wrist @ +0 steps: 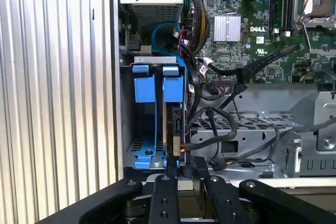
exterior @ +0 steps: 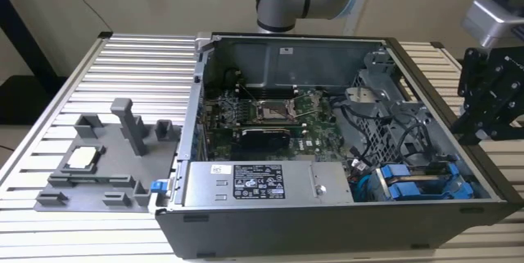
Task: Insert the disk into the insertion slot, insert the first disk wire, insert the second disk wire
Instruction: 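Insert the first disk wire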
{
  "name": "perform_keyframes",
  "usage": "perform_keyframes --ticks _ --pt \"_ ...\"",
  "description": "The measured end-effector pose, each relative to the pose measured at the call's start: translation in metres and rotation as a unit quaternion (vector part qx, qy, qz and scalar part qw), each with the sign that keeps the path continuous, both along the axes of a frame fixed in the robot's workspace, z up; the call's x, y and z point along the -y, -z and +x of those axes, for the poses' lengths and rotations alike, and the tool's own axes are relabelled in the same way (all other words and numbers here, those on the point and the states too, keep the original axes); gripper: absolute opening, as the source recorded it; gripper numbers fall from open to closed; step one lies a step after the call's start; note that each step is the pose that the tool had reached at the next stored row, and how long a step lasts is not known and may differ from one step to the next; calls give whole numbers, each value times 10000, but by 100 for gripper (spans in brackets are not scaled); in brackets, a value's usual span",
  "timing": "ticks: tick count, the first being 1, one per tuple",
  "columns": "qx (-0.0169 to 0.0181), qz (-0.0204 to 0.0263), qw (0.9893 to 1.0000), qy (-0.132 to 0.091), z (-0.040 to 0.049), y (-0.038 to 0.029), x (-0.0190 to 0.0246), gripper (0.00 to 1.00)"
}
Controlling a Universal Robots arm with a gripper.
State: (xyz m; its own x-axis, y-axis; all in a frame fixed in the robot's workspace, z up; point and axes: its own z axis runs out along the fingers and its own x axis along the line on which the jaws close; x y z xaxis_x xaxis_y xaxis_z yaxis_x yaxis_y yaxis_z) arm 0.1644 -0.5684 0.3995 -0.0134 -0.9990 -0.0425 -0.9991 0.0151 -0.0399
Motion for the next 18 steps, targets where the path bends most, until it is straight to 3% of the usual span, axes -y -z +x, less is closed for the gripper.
perform_keyframes --ticks 3,7,13,18 --pt "0 -2 10000 0 -1 -1 -19 27" --pt "3 -6 10000 0 -54 6 -109 27" --pt "9 -6 10000 1 -209 24 -251 27" --pt "11 -2 10000 0 -342 38 -341 27"
